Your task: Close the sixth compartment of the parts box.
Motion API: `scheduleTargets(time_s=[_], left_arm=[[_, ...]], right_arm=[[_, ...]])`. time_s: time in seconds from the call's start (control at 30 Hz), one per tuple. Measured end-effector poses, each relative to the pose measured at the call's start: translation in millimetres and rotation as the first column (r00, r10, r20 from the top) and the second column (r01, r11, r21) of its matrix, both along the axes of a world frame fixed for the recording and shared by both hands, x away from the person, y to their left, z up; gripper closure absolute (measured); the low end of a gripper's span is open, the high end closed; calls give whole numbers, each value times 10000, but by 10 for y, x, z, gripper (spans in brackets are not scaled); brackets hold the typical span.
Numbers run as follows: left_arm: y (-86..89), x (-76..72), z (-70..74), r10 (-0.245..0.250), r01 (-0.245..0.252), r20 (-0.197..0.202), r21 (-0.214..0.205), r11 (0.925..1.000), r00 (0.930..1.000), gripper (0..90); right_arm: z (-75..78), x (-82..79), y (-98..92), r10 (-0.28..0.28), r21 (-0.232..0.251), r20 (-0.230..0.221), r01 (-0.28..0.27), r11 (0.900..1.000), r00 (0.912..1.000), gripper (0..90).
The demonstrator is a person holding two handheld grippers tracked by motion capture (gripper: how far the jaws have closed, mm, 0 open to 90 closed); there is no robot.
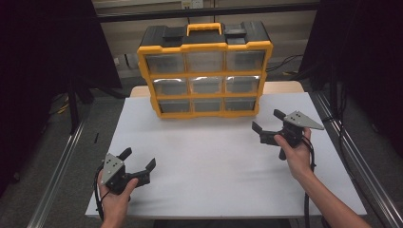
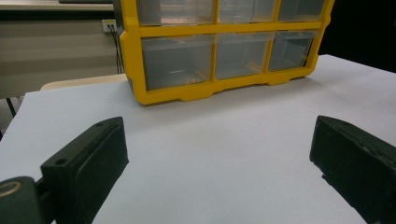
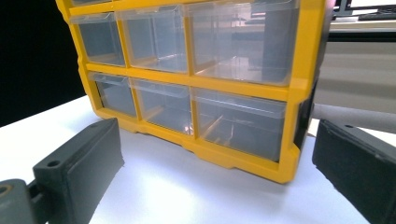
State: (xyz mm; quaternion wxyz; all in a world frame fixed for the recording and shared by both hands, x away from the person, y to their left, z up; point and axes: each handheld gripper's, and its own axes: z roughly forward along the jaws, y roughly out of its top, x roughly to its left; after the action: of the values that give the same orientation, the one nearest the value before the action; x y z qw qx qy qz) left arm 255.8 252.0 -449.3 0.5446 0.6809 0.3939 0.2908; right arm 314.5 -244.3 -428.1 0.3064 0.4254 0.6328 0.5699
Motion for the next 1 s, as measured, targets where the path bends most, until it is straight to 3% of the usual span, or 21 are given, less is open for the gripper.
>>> scheduleTargets(time_s=[0.1, 0.2, 0.3, 0.43, 0.7, 0.87, 0.9, 1.0], left_arm=[[2, 6, -3, -25, 25, -23, 7, 10000, 10000, 43], [-4, 12, -6, 292, -296, -122, -280, 9992, 9995, 47], [7, 20, -12, 285, -295, -241, -391, 9988, 9993, 47], [27, -4, 1, 184, -184, -72, -86, 9998, 9998, 46], [33, -23, 5, 158, -158, -34, -68, 9999, 9999, 45], [67, -33, 13, 121, -121, 41, -17, 9999, 9999, 45], [65, -35, 11, 218, -217, 56, -151, 9997, 9997, 45], [92, -46, 18, 474, -474, 82, -31, 9989, 9988, 45]], right_arm=[[-2, -85, -37, -81, 20, 22, 81, 10000, 10000, 13], [-8, -165, -78, -214, 1, 41, 214, 9998, 9998, 14], [-9, -248, -113, -327, 5, 24, 327, 9995, 9995, 17], [2, -353, -160, -425, 67, 37, 425, 9991, 9991, 19], [-45, -578, -305, -609, 27, 105, 609, 9981, 9981, 19], [-96, -673, -428, -908, -46, -141, 908, 9959, 9958, 19], [-110, -691, -455, -970, -21, -168, 970, 9953, 9951, 19], [-148, -751, -537, -1111, -28, -347, 1110, 9938, 9932, 19]])
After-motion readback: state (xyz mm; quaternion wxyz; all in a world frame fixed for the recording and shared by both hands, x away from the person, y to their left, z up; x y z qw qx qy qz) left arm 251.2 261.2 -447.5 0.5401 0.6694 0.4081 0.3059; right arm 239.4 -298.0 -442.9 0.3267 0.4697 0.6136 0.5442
